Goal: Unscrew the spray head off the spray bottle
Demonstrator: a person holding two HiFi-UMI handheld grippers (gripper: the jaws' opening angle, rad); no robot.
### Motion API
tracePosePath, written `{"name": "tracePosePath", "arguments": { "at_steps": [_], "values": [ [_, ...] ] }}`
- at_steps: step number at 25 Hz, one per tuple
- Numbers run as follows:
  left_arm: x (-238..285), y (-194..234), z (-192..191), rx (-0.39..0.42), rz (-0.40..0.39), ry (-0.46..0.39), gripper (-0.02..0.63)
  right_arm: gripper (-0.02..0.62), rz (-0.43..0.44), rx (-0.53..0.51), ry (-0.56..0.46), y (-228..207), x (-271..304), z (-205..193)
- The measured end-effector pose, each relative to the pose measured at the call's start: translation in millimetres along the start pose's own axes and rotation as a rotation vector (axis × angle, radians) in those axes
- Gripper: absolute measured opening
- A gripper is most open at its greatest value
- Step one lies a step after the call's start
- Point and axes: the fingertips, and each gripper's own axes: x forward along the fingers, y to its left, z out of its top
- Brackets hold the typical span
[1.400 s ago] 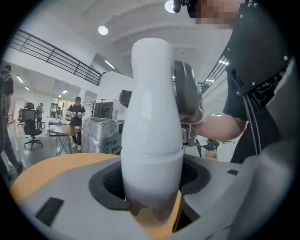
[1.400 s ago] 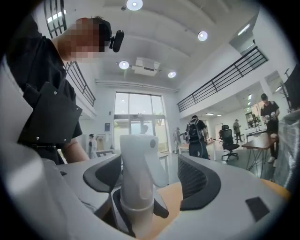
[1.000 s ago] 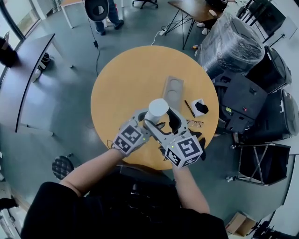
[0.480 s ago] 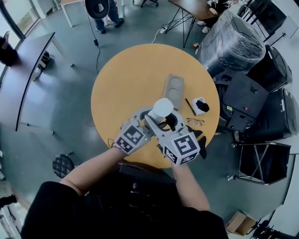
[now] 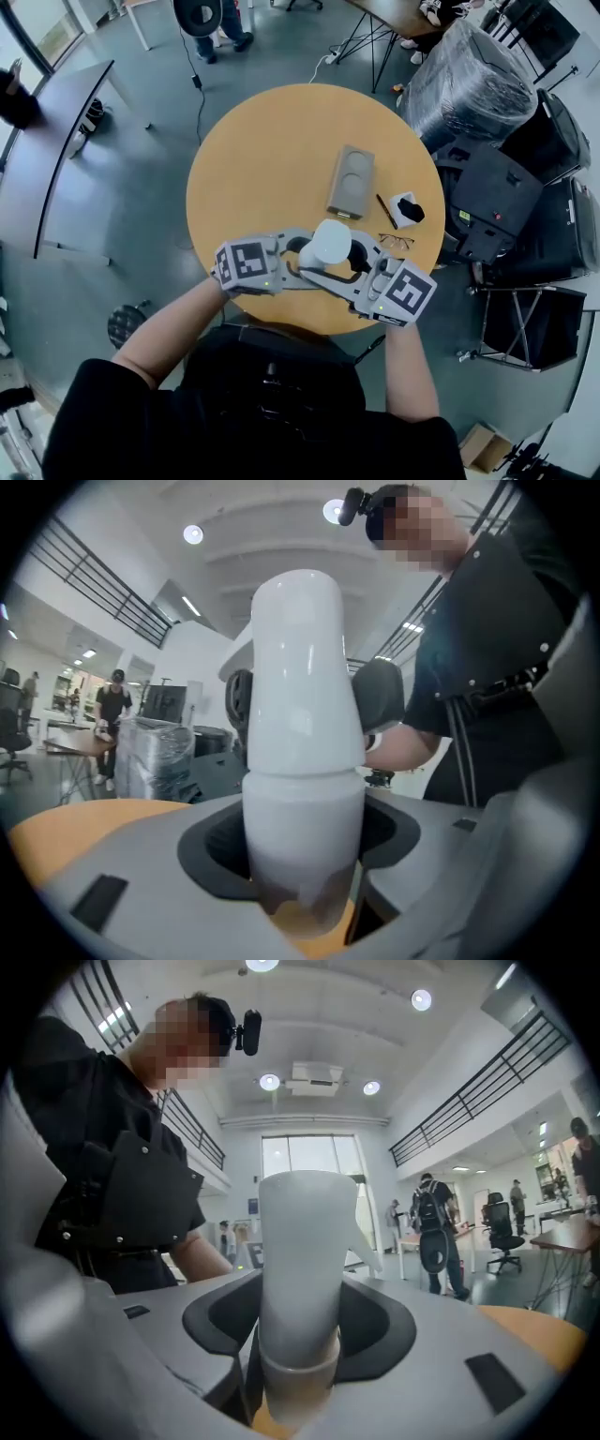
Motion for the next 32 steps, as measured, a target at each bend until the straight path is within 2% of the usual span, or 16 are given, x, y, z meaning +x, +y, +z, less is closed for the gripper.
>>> {"name": "tracePosePath", "arguments": {
  "at_steps": [3,6,8,9,15,17,19,20,21,22,28,32],
  "values": [
    [-0.5,-14.7,0.7,0.037,-0.073,0.016,0.296,0.238,0.068,-0.019,0.009,13.4,-1.4,-0.5],
    [2.3,-9.8,-0.6,0.036,-0.03,0.023,0.297,0.251,0.029,0.008,0.016,6.3,-4.3,-2.8],
    [2.1,2.6,-3.6,0.025,0.049,0.025,0.298,0.316,-0.045,0.031,0.013,-4.4,-5.5,-4.2],
    [1.4,10.2,-5.6,0.016,0.097,0.026,0.298,0.329,-0.087,0.044,0.004,-9.7,-6.8,-3.9],
    [-1.8,57.2,-14.0,-0.039,0.375,0.044,0.298,0.334,-0.414,0.094,-0.067,-48.2,-13.1,-1.4],
    [1.1,64.5,-17.7,-0.043,0.42,0.058,0.298,0.333,-0.508,0.078,-0.075,-57.9,-11.7,-2.8],
    [5.9,66.8,-21.1,-0.033,0.43,0.074,0.298,0.328,-0.573,0.059,-0.078,-65.9,-10.5,-3.6],
    [8.1,66.9,-21.6,-0.03,0.426,0.076,0.299,0.288,-0.591,0.049,-0.076,-68.7,-10.3,-3.9],
    [9.9,66.6,-21.1,-0.029,0.418,0.073,0.299,0.222,-0.594,0.041,-0.075,-69.9,-10.1,-3.9],
    [11.0,65.8,-19.8,-0.03,0.406,0.066,0.299,0.215,-0.58,0.035,-0.075,-69.5,-9.8,-3.3],
    [14.6,51.8,-18.8,-0.005,0.269,0.066,0.298,0.209,-0.374,0.071,-0.08,-57.9,-11.5,-0.9],
    [15.4,37.9,-15.5,0.002,0.156,0.056,0.298,0.209,-0.226,0.035,-0.063,-43.7,-9.1,2.5]
  ]
}}
